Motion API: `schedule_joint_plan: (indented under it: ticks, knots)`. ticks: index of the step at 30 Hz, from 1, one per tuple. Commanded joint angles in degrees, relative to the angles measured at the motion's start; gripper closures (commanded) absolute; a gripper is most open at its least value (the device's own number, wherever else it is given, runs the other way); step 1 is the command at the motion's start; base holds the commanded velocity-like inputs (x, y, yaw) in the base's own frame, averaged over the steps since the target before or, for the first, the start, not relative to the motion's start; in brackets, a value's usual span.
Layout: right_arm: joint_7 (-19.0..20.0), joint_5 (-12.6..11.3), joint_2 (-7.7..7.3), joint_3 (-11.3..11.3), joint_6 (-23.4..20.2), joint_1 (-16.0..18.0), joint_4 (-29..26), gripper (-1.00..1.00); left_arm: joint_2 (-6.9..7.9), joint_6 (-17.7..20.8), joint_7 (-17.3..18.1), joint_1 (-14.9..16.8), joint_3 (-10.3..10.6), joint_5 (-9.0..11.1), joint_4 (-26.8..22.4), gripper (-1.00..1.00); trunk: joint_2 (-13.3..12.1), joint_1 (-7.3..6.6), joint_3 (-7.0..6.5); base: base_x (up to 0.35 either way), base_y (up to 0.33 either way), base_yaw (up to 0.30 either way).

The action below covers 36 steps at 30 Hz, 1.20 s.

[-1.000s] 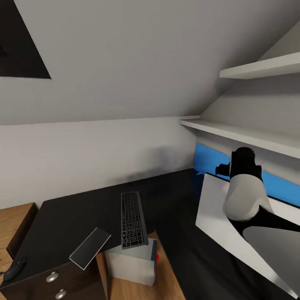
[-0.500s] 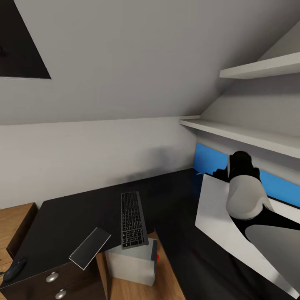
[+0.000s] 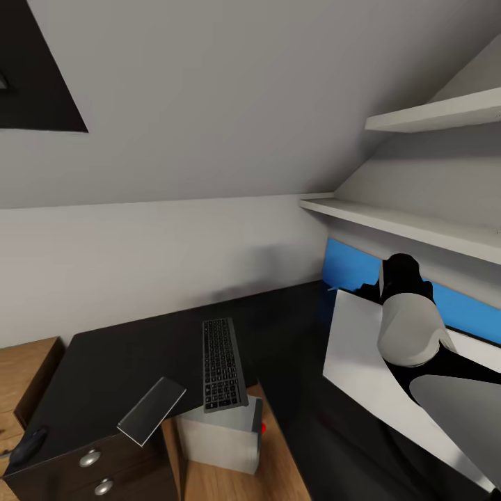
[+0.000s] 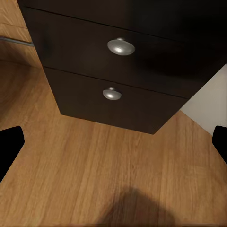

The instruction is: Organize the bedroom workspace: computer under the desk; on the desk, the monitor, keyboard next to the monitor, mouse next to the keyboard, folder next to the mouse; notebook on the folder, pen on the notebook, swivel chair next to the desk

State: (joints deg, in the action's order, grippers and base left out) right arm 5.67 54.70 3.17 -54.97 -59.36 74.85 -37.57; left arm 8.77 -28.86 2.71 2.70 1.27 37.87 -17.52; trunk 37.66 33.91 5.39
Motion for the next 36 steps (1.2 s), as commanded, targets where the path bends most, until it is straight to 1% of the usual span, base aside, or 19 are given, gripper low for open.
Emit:
schedule_joint_plan:
  ticks: [1, 6, 17, 22, 28, 36]
  knots:
    - [0.58, 0.68, 0.06, -0.31, -0.05, 0.09, -0.13, -1.0, 0.02, -0.15, 0.28, 0.03, 0.14, 0.54, 0.03, -1.0, 0.09, 0.0, 0.11, -0.229, 0.0, 0.0]
    - [0.58, 0.68, 0.07, -0.31, -0.05, 0.1, -0.13, -1.0, 0.02, -0.15, 0.28, 0.05, 0.14, 0.54, 0.03, -1.0, 0.09, 0.0, 0.11, -0.113, 0.0, 0.0]
    - [0.71, 0.68, 0.08, -0.31, 0.03, 0.11, -0.13, -1.0, -0.05, -0.15, 0.28, 0.07, 0.14, 0.54, 0.03, -1.0, 0.09, 0.0, 0.11, -0.014, 0.0, 0.0]
    - [0.86, 0.6, 0.15, -0.31, 0.04, 0.1, -0.12, -1.0, -0.06, -0.15, 0.28, 0.05, 0.14, 0.54, 0.03, -1.0, 0.09, 0.0, 0.11, -0.164, 0.0, 0.0]
    - [1.65, 0.17, 0.19, -0.1, 0.11, 0.1, -0.2, -1.0, -0.07, -0.15, 0.28, 0.07, 0.14, 0.54, 0.02, -1.0, 0.09, 0.0, 0.11, -0.07, 0.0, 0.0]
    - [2.91, 0.07, 0.6, 0.21, 0.19, 0.09, -0.24, -1.0, -0.02, -0.15, 0.28, 0.07, 0.14, 0.54, 0.02, -1.0, 0.09, 0.0, 0.11, -0.008, 0.0, 0.0]
